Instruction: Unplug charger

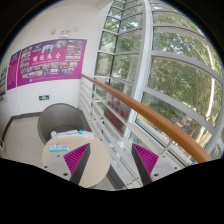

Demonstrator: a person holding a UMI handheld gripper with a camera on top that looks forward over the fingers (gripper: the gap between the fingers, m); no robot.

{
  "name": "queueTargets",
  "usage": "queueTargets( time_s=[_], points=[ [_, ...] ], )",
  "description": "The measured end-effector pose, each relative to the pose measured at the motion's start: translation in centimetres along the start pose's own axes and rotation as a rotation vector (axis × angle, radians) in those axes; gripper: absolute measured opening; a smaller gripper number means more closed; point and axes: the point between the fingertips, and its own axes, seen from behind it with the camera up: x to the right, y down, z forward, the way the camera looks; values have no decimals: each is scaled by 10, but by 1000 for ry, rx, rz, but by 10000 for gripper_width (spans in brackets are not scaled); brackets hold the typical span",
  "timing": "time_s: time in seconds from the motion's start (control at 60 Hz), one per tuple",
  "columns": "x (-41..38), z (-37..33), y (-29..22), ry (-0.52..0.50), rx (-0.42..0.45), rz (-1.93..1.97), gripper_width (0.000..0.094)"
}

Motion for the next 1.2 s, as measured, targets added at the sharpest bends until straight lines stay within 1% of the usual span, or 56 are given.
queueTargets(
  time_s=[0.117,0.133,0.2,0.217,0.233,0.3,0.333,0.35,0.367,0.417,0.45,0.483,0.55,0.567,0.633,0.65,0.667,0.683,0.767,0.867,0.983,1.133,1.167,1.2],
  points=[
    [-2,3,23,1,-46,-4,857],
    [-6,18,35,1,-52,-4,855],
    [-10,25,57,5,-87,-16,856],
    [-9,17,60,6,-100,-19,856],
    [-18,34,73,4,-102,-20,859],
    [-31,46,97,-5,-131,-31,860],
    [-33,36,104,-15,-144,-36,863],
    [-44,38,119,-21,-145,-37,862],
    [-56,57,129,-32,-143,-40,862],
    [-83,70,152,-63,-156,-47,857],
    [-102,67,162,-91,-157,-46,855],
    [-132,83,178,-129,-144,-46,863],
    [-190,100,209,-212,-156,-52,859],
    [-208,97,212,-234,-154,-51,861],
    [-264,137,236,-301,-154,-68,860],
    [-281,133,238,-315,-153,-70,858],
    [-292,153,240,-327,-144,-75,857],
    [-309,150,244,-337,-139,-76,857],
    [-360,188,234,-368,-118,-88,859],
    [-417,235,218,-396,-67,-107,854],
    [-456,297,209,-400,-60,-92,834],
    [-479,363,194,-385,-54,-69,740],
    [-482,374,193,-383,-50,-71,708],
    [-485,383,193,-384,-52,-76,650]
  ],
)
